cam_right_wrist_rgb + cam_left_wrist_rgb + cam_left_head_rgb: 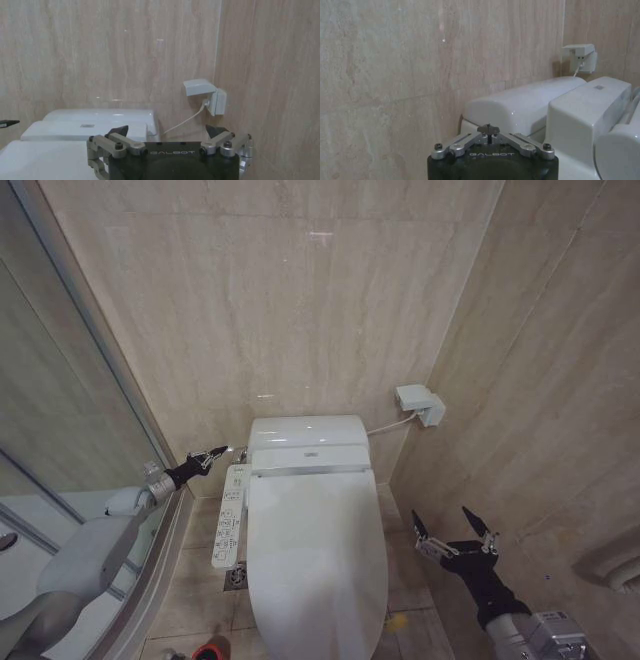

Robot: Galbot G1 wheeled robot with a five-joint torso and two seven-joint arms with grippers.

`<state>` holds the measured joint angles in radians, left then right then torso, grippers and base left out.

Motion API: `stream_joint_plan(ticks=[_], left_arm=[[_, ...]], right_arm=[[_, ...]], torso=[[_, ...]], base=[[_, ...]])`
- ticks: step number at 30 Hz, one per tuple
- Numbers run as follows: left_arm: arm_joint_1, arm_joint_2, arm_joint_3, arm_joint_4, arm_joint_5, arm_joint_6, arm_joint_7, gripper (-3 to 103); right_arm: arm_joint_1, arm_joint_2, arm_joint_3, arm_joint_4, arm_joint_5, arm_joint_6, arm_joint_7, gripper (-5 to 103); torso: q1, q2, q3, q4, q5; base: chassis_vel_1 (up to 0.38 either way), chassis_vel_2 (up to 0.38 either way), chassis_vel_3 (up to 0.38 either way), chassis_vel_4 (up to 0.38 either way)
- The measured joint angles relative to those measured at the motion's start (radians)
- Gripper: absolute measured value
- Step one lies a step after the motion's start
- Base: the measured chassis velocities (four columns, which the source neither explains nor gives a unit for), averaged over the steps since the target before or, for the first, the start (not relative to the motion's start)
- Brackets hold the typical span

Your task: Open the toilet lid, clean the toilet bowl with a toilet brush, close the toilet lid, and flush.

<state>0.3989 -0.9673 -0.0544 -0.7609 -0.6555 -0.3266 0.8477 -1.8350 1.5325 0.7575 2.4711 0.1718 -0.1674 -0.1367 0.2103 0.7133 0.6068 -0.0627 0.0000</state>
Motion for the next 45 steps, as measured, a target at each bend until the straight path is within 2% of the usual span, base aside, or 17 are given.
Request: stream_joint_plan(ticks=[7, 13, 18, 33, 45], left_arm=[[-0.046, -0.036, 0.013, 0.079, 0.009, -0.018, 0.004, 0], [-0.09, -0.105, 0.013, 0.196, 0.033, -0.042, 0.017, 0], [-0.095, -0.131, 0.008, 0.231, 0.045, -0.046, 0.03, 0], [-0.06, -0.103, -0.013, 0.24, 0.048, -0.046, 0.06, 0], [-0.065, -0.11, -0.033, 0.246, 0.067, -0.046, 0.084, 0]], right_arm=[[0.0, 0.0, 0.0, 0.0, 0.0, 0.0, 0.0, 100], [0.0, 0.0, 0.0, 0.0, 0.0, 0.0, 0.0, 100], [0.0, 0.0, 0.0, 0.0, 0.0, 0.0, 0.0, 100], [0.0, 0.0, 0.0, 0.0, 0.0, 0.0, 0.0, 100], [0.0, 0.0, 0.0, 0.0, 0.0, 0.0, 0.0, 100]], torso=[[0.0, 0.0, 0.0, -0.0001, 0.0], [0.0, 0.0, 0.0, -0.0002, 0.0001], [0.0, 0.0, 0.0, -0.0001, 0.0], [0.0, 0.0, 0.0, 0.0002, 0.0001], [0.0, 0.0, 0.0, -0.0002, -0.0001]], base=[[0.0, 0.0, 0.0, 0.0], [0.0, 0.0, 0.0, 0.0], [0.0, 0.0, 0.0, 0.0], [0.0, 0.0, 0.0, 0.0], [0.0, 0.0, 0.0, 0.0]])
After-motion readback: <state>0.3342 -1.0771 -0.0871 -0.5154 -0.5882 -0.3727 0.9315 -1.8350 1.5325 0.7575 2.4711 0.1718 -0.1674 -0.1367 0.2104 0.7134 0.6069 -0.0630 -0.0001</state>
